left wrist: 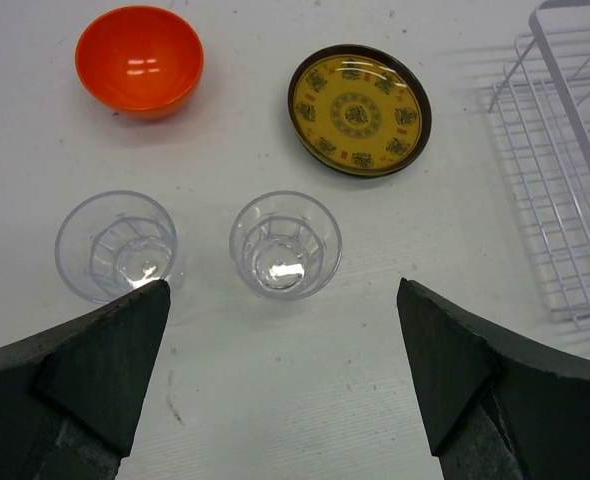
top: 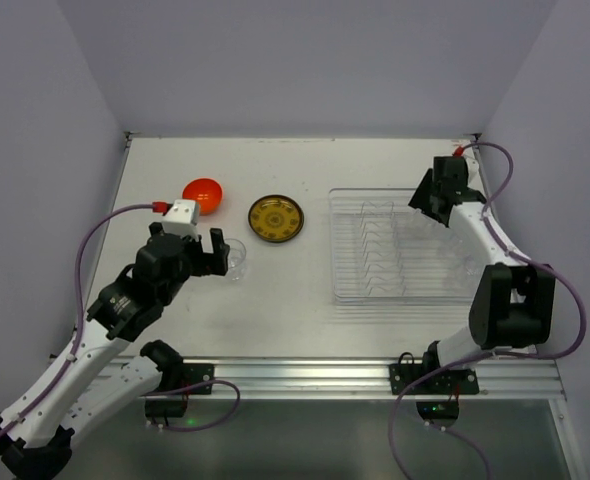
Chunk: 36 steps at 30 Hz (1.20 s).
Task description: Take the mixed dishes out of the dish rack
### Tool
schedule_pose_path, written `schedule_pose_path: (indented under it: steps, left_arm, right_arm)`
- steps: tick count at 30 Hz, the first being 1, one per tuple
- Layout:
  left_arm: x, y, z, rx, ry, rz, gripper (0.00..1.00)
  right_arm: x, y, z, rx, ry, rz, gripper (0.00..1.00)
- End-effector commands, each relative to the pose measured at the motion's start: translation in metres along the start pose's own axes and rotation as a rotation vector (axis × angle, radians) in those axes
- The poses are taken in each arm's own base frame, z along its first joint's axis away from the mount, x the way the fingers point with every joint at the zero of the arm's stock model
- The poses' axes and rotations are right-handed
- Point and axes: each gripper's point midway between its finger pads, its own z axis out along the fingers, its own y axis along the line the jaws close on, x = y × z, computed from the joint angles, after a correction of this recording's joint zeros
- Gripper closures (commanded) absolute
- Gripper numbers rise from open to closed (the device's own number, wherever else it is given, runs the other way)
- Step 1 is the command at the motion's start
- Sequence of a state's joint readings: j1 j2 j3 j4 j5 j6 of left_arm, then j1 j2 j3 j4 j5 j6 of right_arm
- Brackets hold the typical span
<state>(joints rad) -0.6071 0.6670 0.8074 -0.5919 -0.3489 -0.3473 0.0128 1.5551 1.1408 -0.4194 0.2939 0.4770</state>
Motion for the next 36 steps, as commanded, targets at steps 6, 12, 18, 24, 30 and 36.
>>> schedule_pose_path:
  steps: [6,12,18,24,30,36]
  left_arm:
    - [-0.026,-0.015,-0.009,0.084,-0.079,-0.013,0.00]
    - [-0.060,-0.117,-0.037,0.648,-0.168,-0.169,0.00]
    - [-0.077,-0.192,-0.068,1.142,-0.234,-0.279,0.00]
    - [-0.092,-0.240,-0.074,1.209,-0.277,-0.305,0.00]
    - [-0.100,-0.263,-0.066,1.254,-0.279,-0.348,0.00]
    - [-0.109,-0.281,-0.078,1.360,-0.310,-0.389,0.12]
  right_arm:
    - [-0.038,0.003,-0.075,-0.150,-0.179,0.070,1.00]
    - [-0.025,0.043,-0.151,-0.543,-0.197,0.080,1.00]
    - [0.008,0.083,-0.248,-1.051,-0.125,0.093,1.00]
    - [0.024,0.092,-0.327,-1.402,-0.101,0.070,1.00]
    - [0.041,0.088,-0.366,-1.588,-0.029,0.022,1.00]
    - [0.053,0.081,-0.388,-1.673,-0.027,-0.036,1.00]
